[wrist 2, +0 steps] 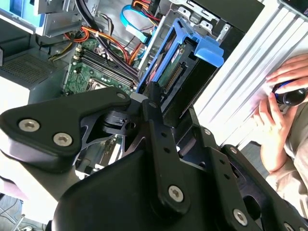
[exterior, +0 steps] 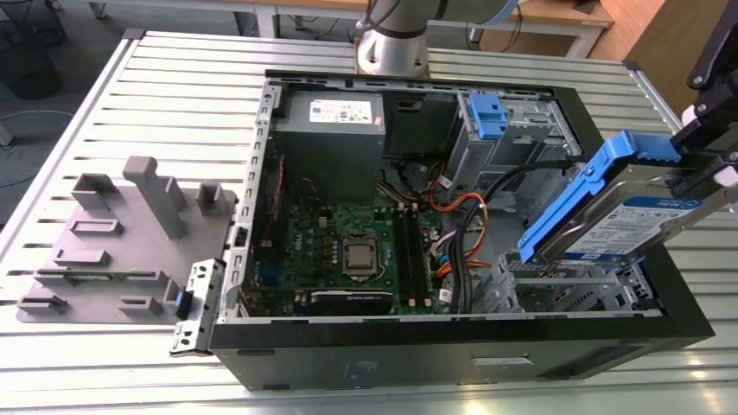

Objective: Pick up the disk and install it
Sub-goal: 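Insert the disk into the insertion slot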

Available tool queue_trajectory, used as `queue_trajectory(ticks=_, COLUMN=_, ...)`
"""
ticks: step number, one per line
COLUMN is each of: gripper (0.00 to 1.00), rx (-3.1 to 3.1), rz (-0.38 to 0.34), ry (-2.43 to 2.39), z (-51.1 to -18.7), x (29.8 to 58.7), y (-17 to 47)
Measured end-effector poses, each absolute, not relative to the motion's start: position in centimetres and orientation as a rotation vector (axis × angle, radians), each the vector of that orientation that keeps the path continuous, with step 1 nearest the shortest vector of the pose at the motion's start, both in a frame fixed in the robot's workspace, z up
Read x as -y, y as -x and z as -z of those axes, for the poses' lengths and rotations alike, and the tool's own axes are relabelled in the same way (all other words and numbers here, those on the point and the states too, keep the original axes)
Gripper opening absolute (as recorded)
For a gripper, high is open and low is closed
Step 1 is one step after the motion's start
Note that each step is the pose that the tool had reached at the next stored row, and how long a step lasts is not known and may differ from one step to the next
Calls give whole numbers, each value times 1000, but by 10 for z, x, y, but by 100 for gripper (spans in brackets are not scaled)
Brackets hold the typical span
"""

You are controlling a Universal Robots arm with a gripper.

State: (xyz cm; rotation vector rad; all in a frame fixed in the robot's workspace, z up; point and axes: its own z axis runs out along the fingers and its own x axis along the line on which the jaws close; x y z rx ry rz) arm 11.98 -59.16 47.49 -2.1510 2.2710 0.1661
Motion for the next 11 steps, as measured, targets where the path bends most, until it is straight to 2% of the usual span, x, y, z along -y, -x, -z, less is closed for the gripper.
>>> queue_trajectory(ticks=11, gripper=35, rx=-2270, rz=-167, ry=2153, z=-466, x=589, y=-121)
